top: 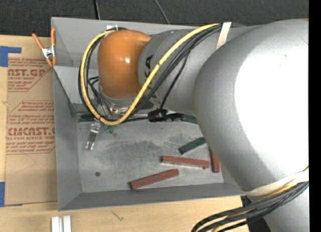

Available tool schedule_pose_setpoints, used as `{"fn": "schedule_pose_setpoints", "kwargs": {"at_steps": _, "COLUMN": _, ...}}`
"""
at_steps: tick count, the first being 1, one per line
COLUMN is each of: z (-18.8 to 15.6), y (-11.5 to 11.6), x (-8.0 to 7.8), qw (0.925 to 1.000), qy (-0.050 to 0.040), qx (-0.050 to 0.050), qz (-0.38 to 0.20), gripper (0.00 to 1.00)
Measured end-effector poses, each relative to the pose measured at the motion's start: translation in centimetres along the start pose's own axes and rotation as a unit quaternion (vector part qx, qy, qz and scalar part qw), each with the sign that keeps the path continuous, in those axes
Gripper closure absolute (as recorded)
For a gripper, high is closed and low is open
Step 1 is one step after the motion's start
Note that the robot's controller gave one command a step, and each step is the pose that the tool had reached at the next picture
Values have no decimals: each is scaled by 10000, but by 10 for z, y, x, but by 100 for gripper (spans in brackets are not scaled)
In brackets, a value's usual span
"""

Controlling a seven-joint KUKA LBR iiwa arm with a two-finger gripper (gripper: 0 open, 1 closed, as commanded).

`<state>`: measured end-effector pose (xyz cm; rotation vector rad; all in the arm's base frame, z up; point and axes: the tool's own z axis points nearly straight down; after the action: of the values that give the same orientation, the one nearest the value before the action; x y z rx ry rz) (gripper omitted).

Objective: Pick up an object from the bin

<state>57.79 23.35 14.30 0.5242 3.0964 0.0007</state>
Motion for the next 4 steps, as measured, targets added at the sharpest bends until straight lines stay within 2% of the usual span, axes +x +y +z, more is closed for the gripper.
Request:
{"fn": "schedule_pose_setpoints", "kwargs": {"at_steps": 1, "z": 36, "y": -10, "x": -5, "qw": 9925, "qy": -1, "qx": -1, "qz": -1225, "gripper": 0}}
{"fn": "schedule_pose_setpoints", "kwargs": {"at_steps": 2, "z": 52, "y": -26, "x": -21, "qw": 9961, "qy": 8, "qx": -1, "qz": -879, "gripper": 0}}
{"fn": "schedule_pose_setpoints", "kwargs": {"at_steps": 3, "z": 18, "y": -43, "x": -26, "qw": 9809, "qy": 21, "qx": 9, "qz": -1943, "gripper": 0}}
{"fn": "schedule_pose_setpoints", "kwargs": {"at_steps": 4, "z": 31, "y": -41, "x": -31, "qw": 9604, "qy": -51, "qx": -18, "qz": -2784, "gripper": 0}}
